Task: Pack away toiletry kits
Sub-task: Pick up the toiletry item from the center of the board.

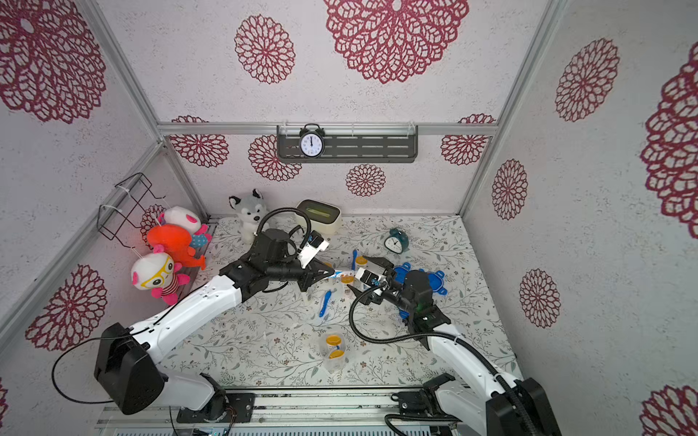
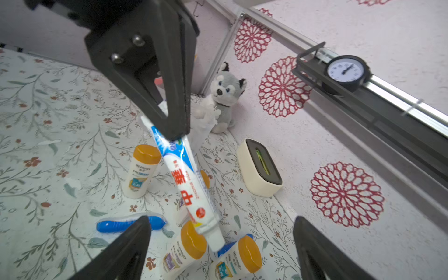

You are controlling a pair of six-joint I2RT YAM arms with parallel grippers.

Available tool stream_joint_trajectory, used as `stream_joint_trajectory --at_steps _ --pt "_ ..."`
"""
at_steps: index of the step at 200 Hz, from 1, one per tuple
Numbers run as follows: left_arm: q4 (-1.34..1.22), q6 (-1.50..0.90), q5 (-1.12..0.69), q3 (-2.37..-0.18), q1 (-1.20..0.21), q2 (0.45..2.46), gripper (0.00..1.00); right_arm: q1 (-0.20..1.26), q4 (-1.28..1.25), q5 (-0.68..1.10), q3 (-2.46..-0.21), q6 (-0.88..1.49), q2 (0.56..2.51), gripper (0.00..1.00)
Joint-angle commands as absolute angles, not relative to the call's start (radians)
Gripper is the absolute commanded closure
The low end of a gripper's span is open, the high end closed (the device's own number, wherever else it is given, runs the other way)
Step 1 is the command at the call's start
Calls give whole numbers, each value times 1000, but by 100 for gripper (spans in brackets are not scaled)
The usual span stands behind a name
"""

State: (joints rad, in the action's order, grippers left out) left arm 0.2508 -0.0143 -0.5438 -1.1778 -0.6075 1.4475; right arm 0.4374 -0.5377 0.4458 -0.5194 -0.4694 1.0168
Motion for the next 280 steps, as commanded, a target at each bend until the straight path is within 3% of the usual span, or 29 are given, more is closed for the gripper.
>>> stream_joint_trajectory --at_steps 1,40,68,98,135,191,211,280 --pt "55 -62 -453 -1134 -598 1396 100 435 -665 302 -513 -30 965 12" --pt "-125 -96 -264 -1065 -600 1366 100 436 -524 320 -647 608 1029 28" --pt "-265 -88 -239 -1006 -604 1357 100 433 -741 373 -636 985 1094 34" --pt "-370 -86 -249 -951 -613 1343 100 430 -813 412 -715 1211 1207 37" --pt "-405 -103 -284 -937 -615 1332 100 428 -951 406 -741 1360 1318 54" --pt "-423 -123 -300 -928 -615 1342 100 426 -1108 383 -741 1412 1387 60" --pt "-439 -136 -314 -925 -616 1352 100 427 -1184 390 -747 1451 1428 66" --pt "-437 -144 -322 -946 -616 1387 100 431 -1310 424 -773 1504 1508 71"
